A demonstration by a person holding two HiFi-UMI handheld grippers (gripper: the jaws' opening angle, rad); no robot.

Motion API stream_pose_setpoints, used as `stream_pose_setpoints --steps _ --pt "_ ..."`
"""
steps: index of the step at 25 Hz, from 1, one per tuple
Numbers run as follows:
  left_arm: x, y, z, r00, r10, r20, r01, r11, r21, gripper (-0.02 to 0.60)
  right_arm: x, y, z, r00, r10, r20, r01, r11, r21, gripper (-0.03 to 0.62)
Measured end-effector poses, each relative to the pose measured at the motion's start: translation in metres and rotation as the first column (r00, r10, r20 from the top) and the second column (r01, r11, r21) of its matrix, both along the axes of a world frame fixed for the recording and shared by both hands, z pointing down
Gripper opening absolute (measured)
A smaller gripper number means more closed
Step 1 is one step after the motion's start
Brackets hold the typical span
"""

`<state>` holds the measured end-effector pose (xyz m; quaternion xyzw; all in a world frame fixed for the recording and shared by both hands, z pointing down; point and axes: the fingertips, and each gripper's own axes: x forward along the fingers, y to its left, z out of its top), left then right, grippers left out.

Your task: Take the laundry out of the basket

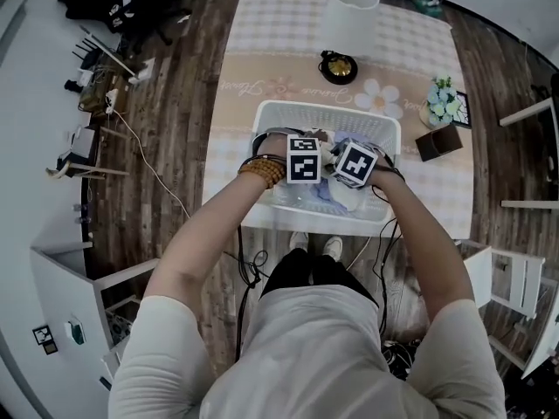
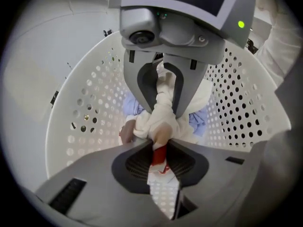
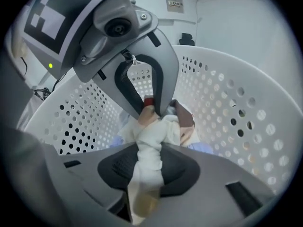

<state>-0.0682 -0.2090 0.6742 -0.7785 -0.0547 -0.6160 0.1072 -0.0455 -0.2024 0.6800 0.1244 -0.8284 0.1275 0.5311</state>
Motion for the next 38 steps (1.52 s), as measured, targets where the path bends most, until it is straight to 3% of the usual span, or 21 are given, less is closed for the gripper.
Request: stream_pose_setpoints --steps 8,14,18,20,29,34,38 --pt "-0.001 0.014 0.005 0.999 -0.047 -0.013 0.047 0.999 -0.005 0.123 0.001 0.012 0.011 1.0 0.018 0.004 -0.018 1.0 -0.011 0.138" --pt "-0.003 0.018 0.011 0.999 -0.047 -0.004 0.047 0.999 0.002 0.123 -0.01 0.019 0.019 0.997 -0.065 -0.036 0.065 0.998 -0.003 0.14" --pt "0.001 0.018 -0.004 0.999 -0.042 -0.026 0.042 0.999 -0.007 0.121 -0.003 0.017 0.005 0.996 -0.066 -0.065 0.066 0.998 0.002 0.135" --pt "0.005 0.016 -0.016 0.999 -0.033 -0.035 0.033 0.999 -0.007 0.12 0.009 0.012 -0.007 0.993 -0.049 -0.107 0.051 0.999 0.014 0.133" --pt "0.037 0.008 -0.102 0.996 0.009 -0.088 -0.009 1.0 -0.001 0.12 0.04 0.002 -0.096 0.994 -0.036 -0.106 0.041 0.998 0.045 0.13" --pt "0.048 -0.002 -0.16 0.996 0.045 -0.078 -0.042 0.999 0.034 0.12 0.051 -0.008 -0.152 0.997 -0.01 -0.073 0.017 0.996 0.092 0.13" --pt "0.049 -0.015 -0.208 0.997 0.011 -0.076 -0.005 0.997 0.083 0.12 0.058 -0.013 -0.197 0.999 -0.004 -0.054 0.011 0.99 0.142 0.13"
